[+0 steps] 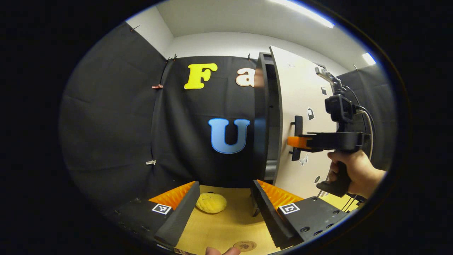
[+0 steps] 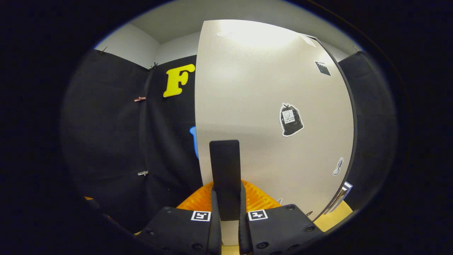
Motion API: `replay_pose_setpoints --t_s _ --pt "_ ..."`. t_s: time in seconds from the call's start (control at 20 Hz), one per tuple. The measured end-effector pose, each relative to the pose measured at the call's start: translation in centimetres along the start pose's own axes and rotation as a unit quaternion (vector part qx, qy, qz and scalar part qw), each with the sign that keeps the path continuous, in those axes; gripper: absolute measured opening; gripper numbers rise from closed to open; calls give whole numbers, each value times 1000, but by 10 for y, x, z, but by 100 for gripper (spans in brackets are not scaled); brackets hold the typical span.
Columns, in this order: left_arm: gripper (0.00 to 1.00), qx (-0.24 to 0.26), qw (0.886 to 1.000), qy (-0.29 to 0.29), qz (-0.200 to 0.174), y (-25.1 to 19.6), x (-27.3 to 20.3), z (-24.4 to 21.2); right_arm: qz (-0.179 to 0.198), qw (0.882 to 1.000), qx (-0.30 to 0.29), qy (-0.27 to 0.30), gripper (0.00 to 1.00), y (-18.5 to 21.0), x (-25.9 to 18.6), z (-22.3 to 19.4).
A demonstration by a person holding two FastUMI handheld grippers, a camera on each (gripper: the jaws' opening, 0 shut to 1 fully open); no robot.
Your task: Open the cabinet door with the right hand, grasp the bottle in the cabinet with the left hand and place it on the coaster, then close the cabinet door with the right hand.
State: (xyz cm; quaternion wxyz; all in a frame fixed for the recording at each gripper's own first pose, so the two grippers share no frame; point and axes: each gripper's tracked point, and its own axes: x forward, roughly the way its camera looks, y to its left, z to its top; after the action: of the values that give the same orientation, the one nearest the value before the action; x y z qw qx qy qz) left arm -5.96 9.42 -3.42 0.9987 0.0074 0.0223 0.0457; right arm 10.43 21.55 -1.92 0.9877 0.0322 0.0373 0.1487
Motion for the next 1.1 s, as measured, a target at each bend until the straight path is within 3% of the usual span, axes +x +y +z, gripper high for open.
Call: replay_pose_setpoints --t_s 0.5,1.1 --pt "94 9 999 -18 -26 -59 -15 23 39 999 21 13 23 -36 -93 4" --pt "94 -2 997 -29 -71 -127 4 37 15 1000 9 2 22 -107 -168 13"
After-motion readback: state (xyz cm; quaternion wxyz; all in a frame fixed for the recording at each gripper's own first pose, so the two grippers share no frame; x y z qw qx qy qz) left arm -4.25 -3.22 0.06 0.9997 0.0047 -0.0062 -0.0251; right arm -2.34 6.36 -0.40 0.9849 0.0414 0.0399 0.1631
